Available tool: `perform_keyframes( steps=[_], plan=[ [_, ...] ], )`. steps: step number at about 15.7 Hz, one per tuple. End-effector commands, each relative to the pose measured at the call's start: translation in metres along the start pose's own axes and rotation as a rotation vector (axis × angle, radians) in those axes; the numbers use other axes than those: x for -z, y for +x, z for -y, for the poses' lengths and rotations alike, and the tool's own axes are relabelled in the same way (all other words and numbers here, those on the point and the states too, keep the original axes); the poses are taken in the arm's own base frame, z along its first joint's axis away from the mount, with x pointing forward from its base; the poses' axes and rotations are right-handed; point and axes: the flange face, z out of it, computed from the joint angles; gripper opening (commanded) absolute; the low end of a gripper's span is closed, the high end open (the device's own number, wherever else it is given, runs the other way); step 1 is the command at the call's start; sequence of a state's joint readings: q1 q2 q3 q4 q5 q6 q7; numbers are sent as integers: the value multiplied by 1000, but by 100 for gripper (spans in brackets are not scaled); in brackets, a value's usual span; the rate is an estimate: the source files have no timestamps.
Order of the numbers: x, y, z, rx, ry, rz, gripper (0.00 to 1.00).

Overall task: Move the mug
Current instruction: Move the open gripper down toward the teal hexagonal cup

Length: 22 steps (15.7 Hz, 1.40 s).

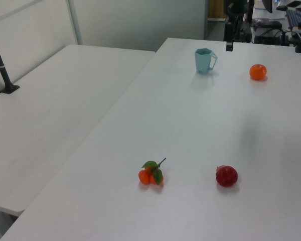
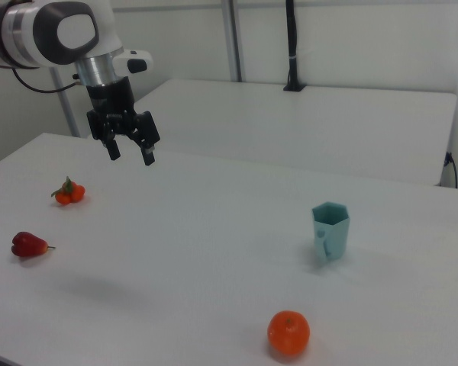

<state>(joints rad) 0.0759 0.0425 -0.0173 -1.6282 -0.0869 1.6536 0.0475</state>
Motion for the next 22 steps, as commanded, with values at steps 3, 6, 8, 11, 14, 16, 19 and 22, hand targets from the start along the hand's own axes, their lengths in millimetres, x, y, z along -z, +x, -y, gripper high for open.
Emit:
perform_keyframes(
  steps=[3,6,8,11,14,16,19,22],
  plan=[
    [0,-6,1,27,19,10,100],
    [-2,-5,0,26,17,11,100],
    [-2,-5,0,26,19,11,100],
    [-3,-4,-1,25,17,13,100],
    [1,0,-4,21,19,4,100],
    [-7,5,-5,19,15,12,100],
    [-20,15,-39,25,6,-5,100],
    [-41,28,-100,15,1,-39,100]
  ],
)
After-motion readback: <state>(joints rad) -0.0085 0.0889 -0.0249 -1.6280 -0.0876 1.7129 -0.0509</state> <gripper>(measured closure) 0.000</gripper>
